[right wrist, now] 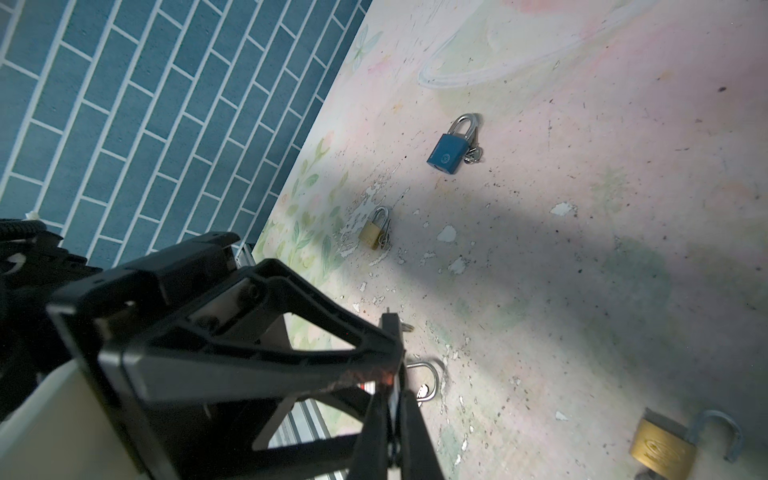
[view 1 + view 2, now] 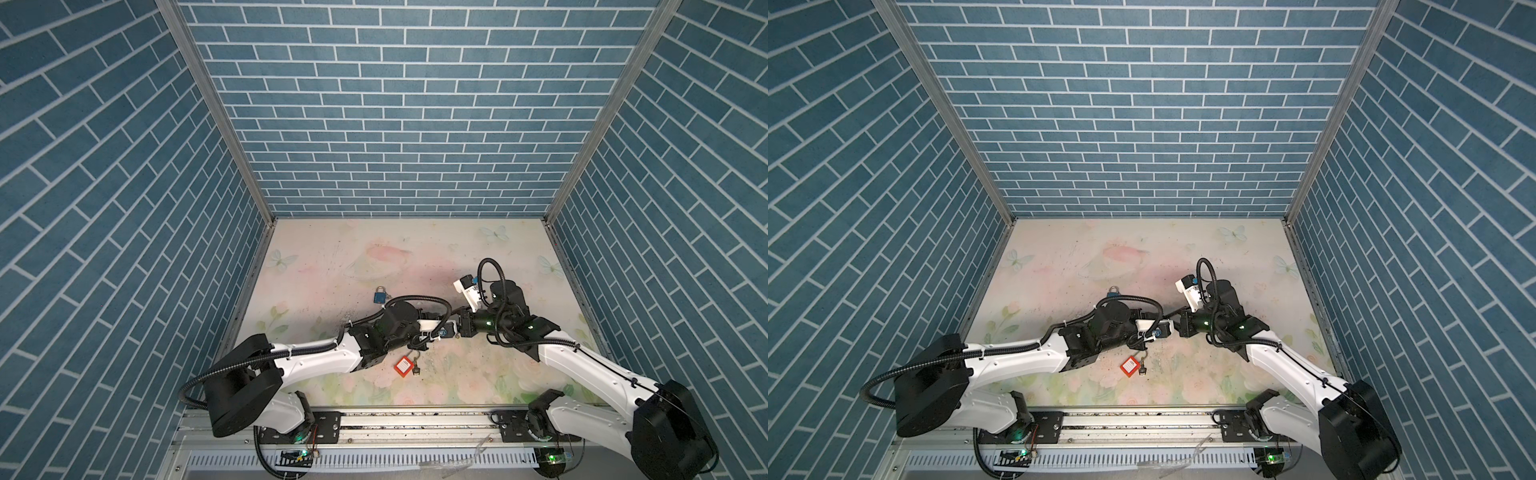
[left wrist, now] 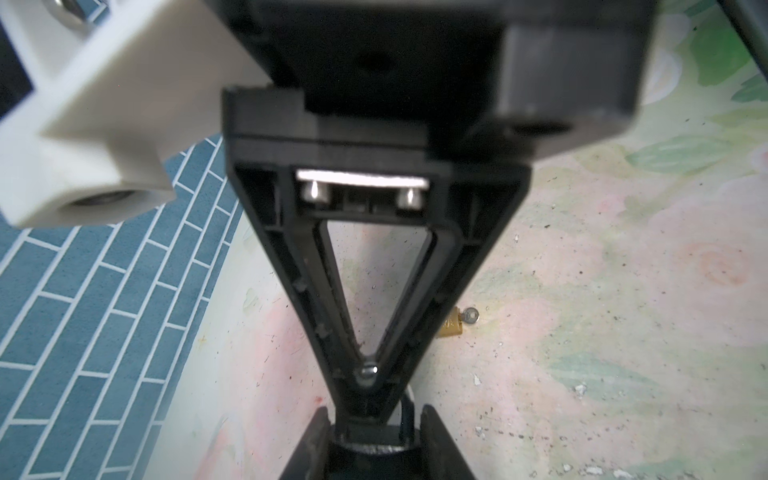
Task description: Lock with the key
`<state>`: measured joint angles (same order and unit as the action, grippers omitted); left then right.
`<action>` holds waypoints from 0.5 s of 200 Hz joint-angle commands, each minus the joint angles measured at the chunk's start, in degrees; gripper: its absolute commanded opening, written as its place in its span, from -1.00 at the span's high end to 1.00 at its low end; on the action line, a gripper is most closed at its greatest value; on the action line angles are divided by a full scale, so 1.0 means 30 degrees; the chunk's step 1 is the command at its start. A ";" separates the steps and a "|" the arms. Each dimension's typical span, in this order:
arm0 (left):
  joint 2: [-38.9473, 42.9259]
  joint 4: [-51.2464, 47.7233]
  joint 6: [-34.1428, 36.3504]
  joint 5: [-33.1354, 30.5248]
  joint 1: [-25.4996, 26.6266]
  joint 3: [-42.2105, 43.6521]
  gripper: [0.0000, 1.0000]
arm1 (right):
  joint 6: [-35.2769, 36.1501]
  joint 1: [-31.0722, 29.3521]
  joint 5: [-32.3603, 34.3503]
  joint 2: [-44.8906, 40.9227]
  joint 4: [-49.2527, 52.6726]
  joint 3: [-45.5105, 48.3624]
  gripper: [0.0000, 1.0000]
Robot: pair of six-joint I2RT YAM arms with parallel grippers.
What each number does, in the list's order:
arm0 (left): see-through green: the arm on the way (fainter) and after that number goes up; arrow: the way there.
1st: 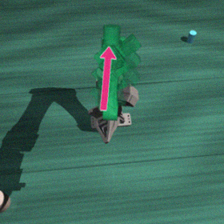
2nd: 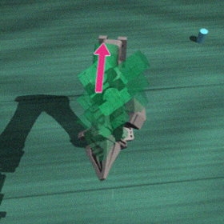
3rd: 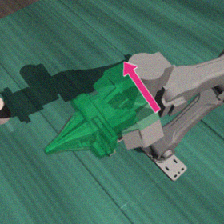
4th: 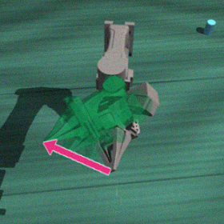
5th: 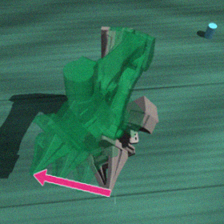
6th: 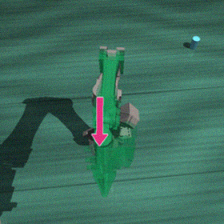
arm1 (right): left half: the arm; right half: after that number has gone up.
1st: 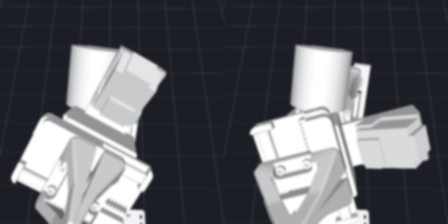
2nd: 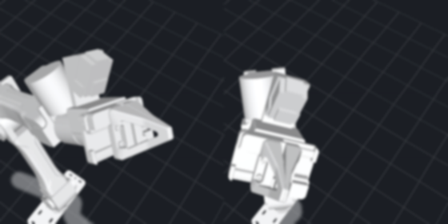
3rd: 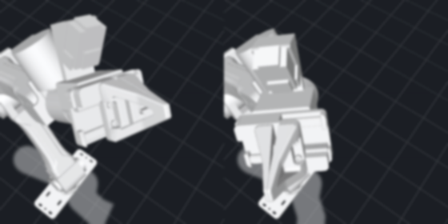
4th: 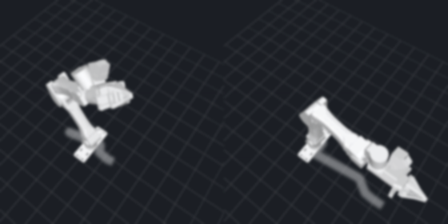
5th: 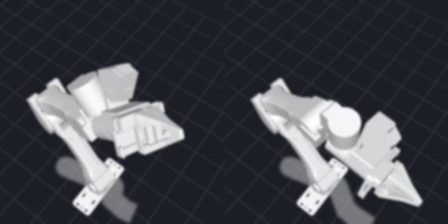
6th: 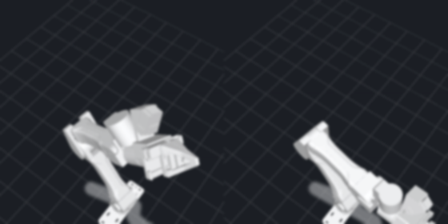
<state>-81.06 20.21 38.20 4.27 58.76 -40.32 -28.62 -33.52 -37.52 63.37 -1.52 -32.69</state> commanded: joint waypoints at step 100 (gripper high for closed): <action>0.0214 0.4829 -0.1533 -0.0299 0.0687 -0.1039 1.00 | 0.0561 -0.0708 0.2199 -0.0425 0.1983 -0.0908 0.98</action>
<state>-81.36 20.51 35.75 2.33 58.81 -40.32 -28.97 -34.30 -35.18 63.61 -1.87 -33.21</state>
